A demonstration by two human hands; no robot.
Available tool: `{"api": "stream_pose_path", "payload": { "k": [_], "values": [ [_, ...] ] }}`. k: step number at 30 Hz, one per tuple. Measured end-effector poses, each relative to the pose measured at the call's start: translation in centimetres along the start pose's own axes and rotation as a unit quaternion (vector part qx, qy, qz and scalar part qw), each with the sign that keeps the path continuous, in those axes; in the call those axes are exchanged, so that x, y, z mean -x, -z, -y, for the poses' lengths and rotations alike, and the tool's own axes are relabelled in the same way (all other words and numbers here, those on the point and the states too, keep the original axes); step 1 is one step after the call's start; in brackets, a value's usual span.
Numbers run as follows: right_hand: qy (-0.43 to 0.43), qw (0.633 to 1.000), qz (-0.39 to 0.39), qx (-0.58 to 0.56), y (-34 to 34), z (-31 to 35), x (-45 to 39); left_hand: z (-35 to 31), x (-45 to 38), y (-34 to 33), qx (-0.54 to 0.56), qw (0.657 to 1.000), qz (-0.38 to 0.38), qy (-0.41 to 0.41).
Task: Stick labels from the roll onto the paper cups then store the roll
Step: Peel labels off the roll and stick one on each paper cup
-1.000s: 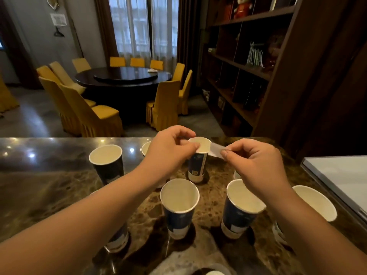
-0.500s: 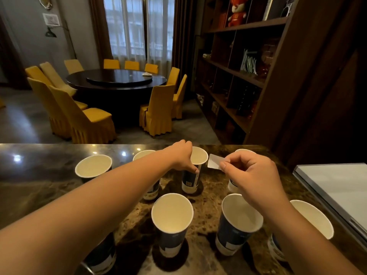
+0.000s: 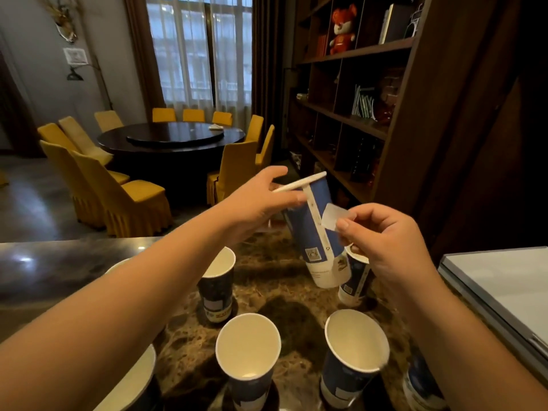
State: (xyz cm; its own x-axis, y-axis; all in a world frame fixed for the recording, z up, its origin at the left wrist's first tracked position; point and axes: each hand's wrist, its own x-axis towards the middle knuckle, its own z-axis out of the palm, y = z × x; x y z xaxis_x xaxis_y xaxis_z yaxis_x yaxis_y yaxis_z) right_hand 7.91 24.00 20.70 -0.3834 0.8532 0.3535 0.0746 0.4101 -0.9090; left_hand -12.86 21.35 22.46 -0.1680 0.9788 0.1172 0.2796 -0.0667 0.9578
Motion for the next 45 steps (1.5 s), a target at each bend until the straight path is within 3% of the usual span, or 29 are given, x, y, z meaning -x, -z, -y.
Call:
{"api": "stream_pose_path", "payload": {
  "k": [3, 6, 10, 12, 15, 19, 24, 34, 39, 42, 45],
  "values": [
    [-0.055, 0.984, 0.036, -0.164, -0.6, 1.5, -0.5, -1.9, 2.0, -0.7, 0.14, 0.99, -0.009, -0.021],
    [-0.105, 0.937, 0.094, -0.319, -1.7, 3.1, -0.3, -2.5, 3.8, -1.8, 0.285, 0.957, -0.046, 0.002],
    [-0.12, 0.896, 0.113, -0.412, -2.6, 4.5, 0.2, -1.3, 6.4, -2.7, 0.294, 0.955, -0.018, 0.024],
    [-0.123, 0.893, 0.119, -0.416, -2.7, 5.0, 0.5, -0.2, 7.5, -2.8, 0.29, 0.956, 0.008, 0.033],
    [-0.102, 0.919, 0.126, -0.359, -3.0, 5.5, 1.0, 0.6, 8.7, -2.4, 0.306, 0.952, -0.006, 0.022],
    [-0.062, 0.973, 0.096, -0.198, -3.8, 5.1, 2.0, 0.6, 10.2, -1.9, 0.295, 0.954, -0.058, -0.005],
    [-0.029, 0.988, 0.101, -0.113, -4.5, 5.4, 3.5, 0.3, 11.6, -1.9, 0.237, 0.969, -0.075, 0.0],
    [0.045, 0.996, 0.065, 0.028, -5.0, 5.8, 4.3, 0.3, 12.7, -1.3, 0.177, 0.981, -0.079, -0.027],
    [0.147, 0.957, 0.016, 0.25, -4.7, 6.0, 4.6, 0.6, 12.9, -1.1, 0.17, 0.982, -0.073, -0.035],
    [0.087, 0.954, 0.033, 0.284, -4.2, 6.2, 3.9, 0.8, 13.0, -0.8, 0.176, 0.981, -0.066, -0.044],
    [-0.006, 0.977, 0.152, 0.146, -3.9, 6.0, 3.0, 0.5, 13.2, -0.5, 0.174, 0.984, -0.025, -0.043]
  ]
}}
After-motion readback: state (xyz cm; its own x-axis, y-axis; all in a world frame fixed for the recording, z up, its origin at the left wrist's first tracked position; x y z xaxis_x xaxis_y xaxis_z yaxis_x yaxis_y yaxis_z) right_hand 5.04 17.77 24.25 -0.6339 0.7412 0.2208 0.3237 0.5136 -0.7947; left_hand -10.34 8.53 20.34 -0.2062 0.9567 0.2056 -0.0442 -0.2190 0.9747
